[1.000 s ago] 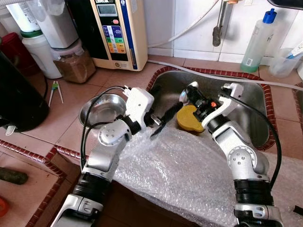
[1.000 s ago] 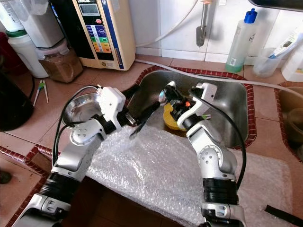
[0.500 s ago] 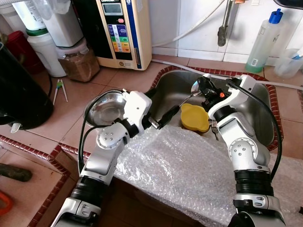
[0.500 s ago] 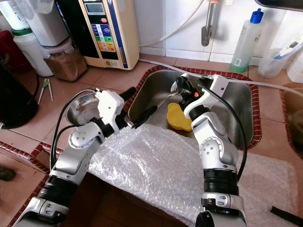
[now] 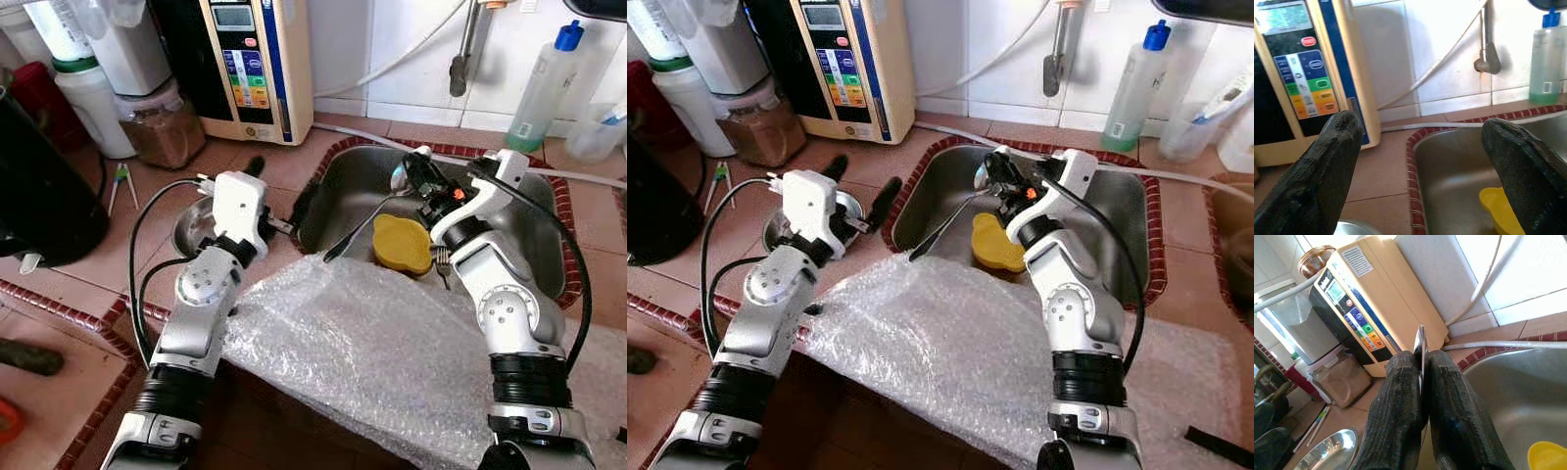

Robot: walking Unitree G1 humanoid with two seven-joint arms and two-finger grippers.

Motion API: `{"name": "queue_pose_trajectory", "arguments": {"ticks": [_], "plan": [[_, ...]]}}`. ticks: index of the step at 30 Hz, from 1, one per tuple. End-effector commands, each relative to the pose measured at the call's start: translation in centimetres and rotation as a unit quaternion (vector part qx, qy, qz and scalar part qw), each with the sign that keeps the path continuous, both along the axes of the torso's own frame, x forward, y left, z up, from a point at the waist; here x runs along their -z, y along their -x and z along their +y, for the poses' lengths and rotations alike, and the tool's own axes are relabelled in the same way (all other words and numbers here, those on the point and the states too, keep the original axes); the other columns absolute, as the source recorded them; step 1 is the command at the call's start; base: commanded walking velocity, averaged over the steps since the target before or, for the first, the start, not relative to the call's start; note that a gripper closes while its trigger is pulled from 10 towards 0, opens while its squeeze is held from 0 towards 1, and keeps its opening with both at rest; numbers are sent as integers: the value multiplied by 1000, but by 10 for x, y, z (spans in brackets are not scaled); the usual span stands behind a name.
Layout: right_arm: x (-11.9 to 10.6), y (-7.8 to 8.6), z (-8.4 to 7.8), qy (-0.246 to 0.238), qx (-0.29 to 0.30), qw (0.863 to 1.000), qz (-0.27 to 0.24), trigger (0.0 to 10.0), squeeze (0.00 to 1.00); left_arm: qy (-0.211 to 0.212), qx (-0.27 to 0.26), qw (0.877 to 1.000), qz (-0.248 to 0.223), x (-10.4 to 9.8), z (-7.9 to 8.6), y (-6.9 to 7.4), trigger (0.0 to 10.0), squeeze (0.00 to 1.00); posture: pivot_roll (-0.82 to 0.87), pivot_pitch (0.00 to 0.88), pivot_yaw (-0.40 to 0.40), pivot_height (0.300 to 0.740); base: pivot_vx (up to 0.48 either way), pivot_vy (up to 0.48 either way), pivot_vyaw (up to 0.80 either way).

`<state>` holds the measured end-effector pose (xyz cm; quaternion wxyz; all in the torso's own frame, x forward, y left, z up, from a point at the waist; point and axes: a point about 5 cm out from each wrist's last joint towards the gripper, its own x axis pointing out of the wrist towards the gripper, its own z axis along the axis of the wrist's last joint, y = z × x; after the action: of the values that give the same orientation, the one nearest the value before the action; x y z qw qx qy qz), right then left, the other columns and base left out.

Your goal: Kitchen organization

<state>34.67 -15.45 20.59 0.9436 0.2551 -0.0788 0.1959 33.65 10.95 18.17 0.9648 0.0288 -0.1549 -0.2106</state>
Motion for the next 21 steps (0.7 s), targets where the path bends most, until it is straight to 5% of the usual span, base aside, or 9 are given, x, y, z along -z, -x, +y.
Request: {"name": "queue_pose_trajectory", "arguments": {"ticks": [1, 2, 3, 4, 5, 6, 15, 18, 21], "plan": [[-11, -3, -7, 0, 25, 1000, -17, 0, 0, -4, -9, 1000, -8, -4, 2, -1, 10000, 965, -172, 78, 89, 740, 0, 0, 0], [-13, -4, -11, -5, 34, 999, -18, 0, 0, -6, -12, 1000, -9, -4, 3, -2, 10000, 741, -172, 78, 89, 740, 0, 0, 0], [-13, -5, -12, -6, 36, 999, -19, 0, 0, -7, -14, 1000, -9, -4, 3, -2, 10000, 741, -172, 78, 89, 740, 0, 0, 0], [-14, -5, -14, -7, 41, 999, -20, 0, 0, -7, -16, 1000, -9, -3, 3, -2, 10000, 529, -171, 74, 90, 740, 0, 0, 0], [-14, -6, -14, -7, 42, 999, -20, 0, 0, -7, -16, 1000, -9, -3, 3, -2, 10000, 529, -171, 74, 90, 740, 0, 0, 0], [-15, -6, -15, -8, 45, 999, -22, 0, 0, -7, -17, 1000, -9, -3, 2, -2, 10000, 27, -171, 72, 89, 740, 0, 0, 0], [-17, -10, -26, 19, 101, 994, -27, 0, 0, -10, -35, 999, -6, 0, 2, -2, 10000, 0, -175, 68, 82, 740, 0, 0, 0], [-12, -11, -35, 105, 157, 982, -31, 0, 0, -19, -52, 998, 0, 3, 7, -4, 10000, 0, -178, 68, 79, 740, 0, 0, 0], [0, -11, -46, 226, 214, 950, -31, 0, 0, -25, -62, 998, 10, 6, 11, -5, 10000, 0, -177, 68, 78, 740, 0, 0, 0]]}}
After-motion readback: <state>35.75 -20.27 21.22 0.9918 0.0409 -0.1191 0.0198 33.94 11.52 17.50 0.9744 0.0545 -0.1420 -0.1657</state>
